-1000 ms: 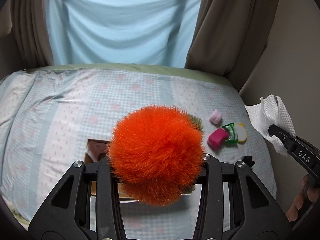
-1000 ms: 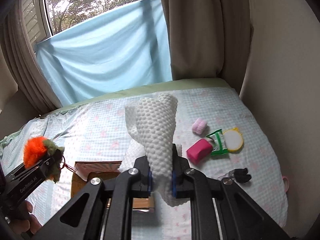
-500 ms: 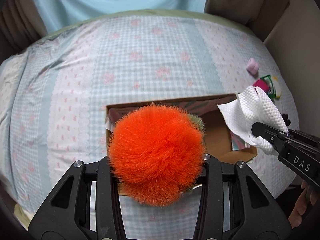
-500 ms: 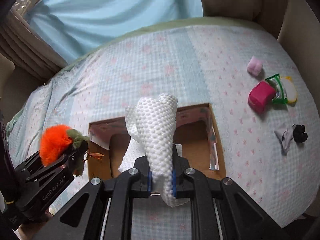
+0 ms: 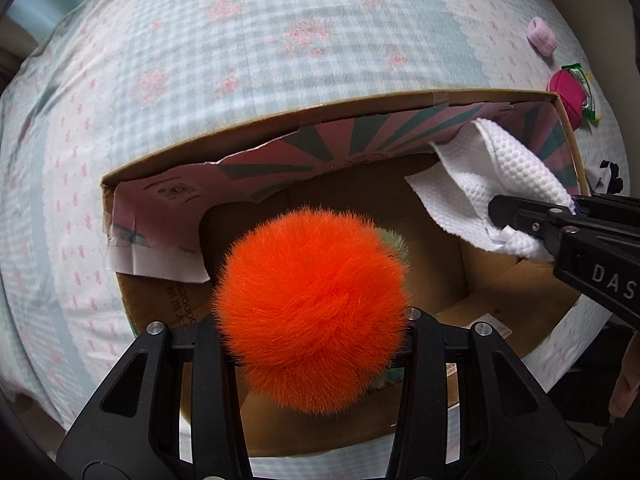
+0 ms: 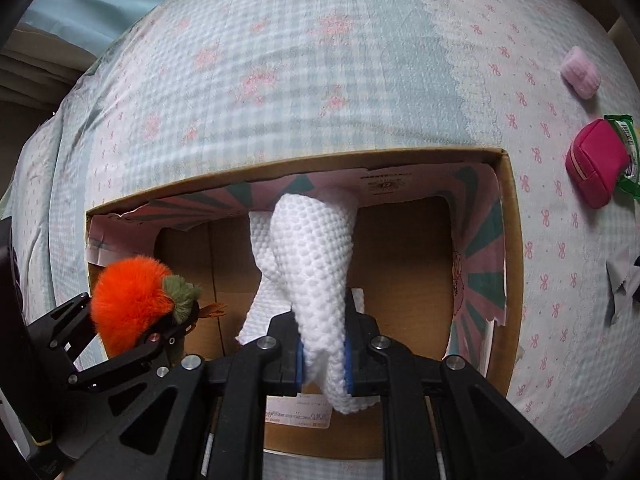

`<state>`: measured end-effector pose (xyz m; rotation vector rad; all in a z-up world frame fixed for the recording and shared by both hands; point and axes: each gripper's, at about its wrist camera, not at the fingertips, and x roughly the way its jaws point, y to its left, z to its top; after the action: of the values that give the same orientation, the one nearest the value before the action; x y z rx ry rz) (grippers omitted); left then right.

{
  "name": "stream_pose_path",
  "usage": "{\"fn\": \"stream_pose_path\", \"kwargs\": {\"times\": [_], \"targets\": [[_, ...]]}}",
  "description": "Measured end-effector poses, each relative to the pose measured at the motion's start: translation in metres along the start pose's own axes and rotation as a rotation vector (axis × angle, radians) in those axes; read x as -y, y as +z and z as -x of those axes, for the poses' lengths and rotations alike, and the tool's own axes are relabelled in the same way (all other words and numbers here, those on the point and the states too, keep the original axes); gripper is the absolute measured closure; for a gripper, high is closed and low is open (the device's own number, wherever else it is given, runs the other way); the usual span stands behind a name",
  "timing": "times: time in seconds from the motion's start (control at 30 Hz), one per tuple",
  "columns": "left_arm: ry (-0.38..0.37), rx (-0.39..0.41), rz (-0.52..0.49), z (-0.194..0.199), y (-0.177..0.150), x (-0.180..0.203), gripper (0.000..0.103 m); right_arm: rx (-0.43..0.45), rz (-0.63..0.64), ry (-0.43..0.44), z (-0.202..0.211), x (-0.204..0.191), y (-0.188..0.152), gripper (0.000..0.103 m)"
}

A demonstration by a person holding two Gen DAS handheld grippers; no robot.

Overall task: Organize soft objects
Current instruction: 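Carry the pompom and cloth into the box and open both tools, then lift both tools from the box and move back toward the items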

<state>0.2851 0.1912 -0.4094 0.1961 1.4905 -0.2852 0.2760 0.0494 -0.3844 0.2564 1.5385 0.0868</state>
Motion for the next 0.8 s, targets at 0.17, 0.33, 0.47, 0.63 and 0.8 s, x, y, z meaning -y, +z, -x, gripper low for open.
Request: {"fn": "stream_pose_path", "kwargs": {"times": [0.17,0.33,0.47,0.63,0.8], "targets": [[-0.029,0.018,-0.030,0.006,0.002,0.002,0.000,-0.004,0.024,0.002,-0.005,0.003,0.004,0.002],[-0.023,0.008,-0.037,0.005,-0.007,0.001,0.000,-0.005,0.059,-0.009,-0.006,0.007,0.003,0.000],[-0.025,0.025,-0.015,0.017,-0.014,0.000,0.000,0.025,0.047,0.010,0.003,0.008,-0.002,0.000],[-0.012,0.052,-0.011,0.036,-0.024,0.004,0.000,0.061,0.061,0.000,0.025,0.002,-0.012,0.000],[0.018,0.099,-0.007,0.067,-0.038,0.009,0.000,0.101,0.036,0.028,0.061,0.001,-0.030,0.000]]}}
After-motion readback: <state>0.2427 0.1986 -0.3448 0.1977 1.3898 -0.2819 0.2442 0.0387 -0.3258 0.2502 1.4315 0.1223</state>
